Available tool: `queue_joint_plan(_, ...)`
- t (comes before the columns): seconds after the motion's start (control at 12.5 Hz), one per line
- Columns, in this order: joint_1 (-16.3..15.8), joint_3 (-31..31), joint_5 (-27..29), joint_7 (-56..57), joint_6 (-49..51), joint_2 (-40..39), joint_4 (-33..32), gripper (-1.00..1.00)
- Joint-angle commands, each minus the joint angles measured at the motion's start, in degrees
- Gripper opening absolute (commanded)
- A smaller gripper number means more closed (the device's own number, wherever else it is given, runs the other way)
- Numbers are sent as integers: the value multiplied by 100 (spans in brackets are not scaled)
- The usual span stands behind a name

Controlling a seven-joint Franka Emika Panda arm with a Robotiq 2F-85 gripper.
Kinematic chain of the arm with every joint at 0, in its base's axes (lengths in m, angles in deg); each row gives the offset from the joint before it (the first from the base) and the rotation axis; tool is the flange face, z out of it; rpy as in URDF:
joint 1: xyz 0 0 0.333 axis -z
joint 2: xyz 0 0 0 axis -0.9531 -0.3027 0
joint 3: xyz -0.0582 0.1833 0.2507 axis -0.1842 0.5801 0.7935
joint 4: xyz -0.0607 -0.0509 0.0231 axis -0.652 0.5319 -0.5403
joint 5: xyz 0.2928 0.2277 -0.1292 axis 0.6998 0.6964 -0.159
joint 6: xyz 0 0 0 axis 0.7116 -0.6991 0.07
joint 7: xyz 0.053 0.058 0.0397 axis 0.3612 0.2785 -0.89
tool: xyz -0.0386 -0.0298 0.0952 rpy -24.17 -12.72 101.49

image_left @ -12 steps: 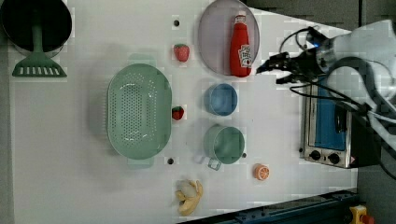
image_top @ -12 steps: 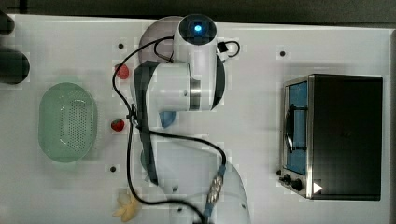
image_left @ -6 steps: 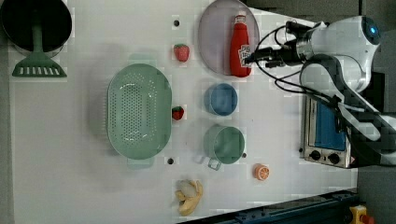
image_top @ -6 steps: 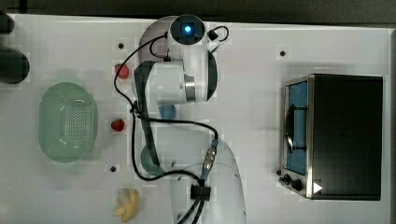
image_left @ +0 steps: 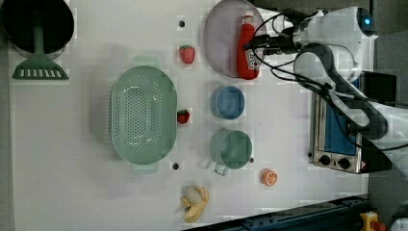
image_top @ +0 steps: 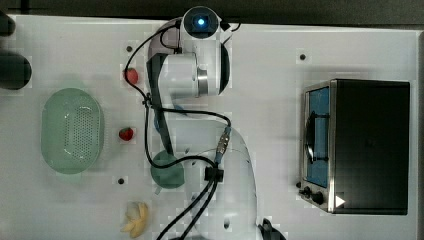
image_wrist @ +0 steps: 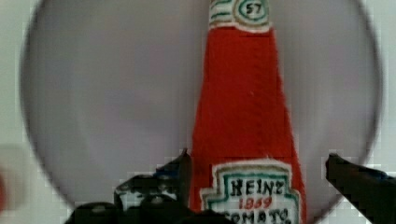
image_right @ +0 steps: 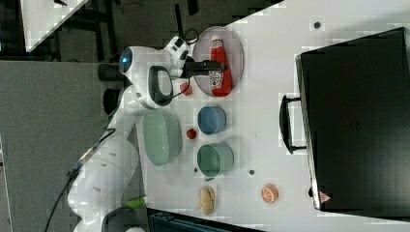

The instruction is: Pick ketchup from plate and place it on table.

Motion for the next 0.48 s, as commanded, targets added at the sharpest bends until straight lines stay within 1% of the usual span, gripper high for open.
queue_joint_plan(0.08,-73,-7,-254,301,-22,-225,313,100)
queue_joint_plan(0.24,-80,2,-259,301,-131,-355,344,100)
queue_joint_plan(0.32,-78,1,-259,300,-174,-404,348,93)
queue_joint_plan(0.48,-84,9,-259,300,-268,-408,372,43)
